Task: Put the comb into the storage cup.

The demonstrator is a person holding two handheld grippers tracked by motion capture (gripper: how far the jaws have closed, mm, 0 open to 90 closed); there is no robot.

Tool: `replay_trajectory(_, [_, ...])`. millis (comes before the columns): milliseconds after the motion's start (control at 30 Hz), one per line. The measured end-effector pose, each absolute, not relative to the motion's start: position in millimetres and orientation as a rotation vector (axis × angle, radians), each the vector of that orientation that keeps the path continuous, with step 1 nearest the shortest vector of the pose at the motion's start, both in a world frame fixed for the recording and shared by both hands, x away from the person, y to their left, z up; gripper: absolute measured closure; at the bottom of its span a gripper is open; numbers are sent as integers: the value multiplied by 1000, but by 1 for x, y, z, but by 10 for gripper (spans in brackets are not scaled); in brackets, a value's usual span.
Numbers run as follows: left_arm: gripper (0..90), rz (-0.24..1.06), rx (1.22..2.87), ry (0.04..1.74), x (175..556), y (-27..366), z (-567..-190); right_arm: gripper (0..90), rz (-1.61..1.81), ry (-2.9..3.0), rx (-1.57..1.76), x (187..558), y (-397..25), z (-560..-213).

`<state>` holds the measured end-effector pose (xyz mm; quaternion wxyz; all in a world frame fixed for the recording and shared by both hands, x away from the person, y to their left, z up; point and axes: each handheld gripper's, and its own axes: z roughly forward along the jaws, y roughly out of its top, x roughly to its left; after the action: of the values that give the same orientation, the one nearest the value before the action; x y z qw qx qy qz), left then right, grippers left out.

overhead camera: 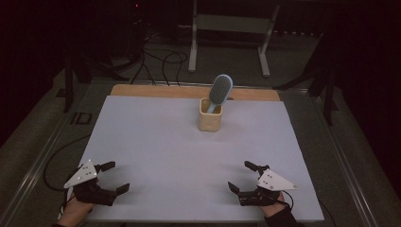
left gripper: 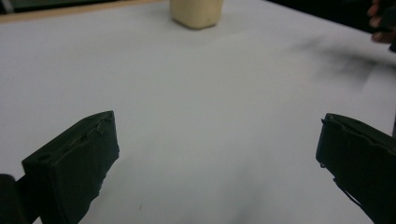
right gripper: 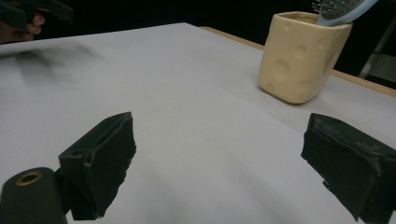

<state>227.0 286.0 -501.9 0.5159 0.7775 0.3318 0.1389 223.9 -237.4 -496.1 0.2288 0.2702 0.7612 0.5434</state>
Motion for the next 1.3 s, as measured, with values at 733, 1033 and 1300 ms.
replay_trajectory(733, [0,391,1838,901,213,300,-513,89,1489,2090,726,225,-238,-495])
replay_trajectory(1033, [0,431,1833,913,214,298,-513,89,1482,2099,723,226,-237,-496])
replay_trajectory(1300, [0,475,1821,918,211,297,-510,89,1483,2104,730,227,-236,-497])
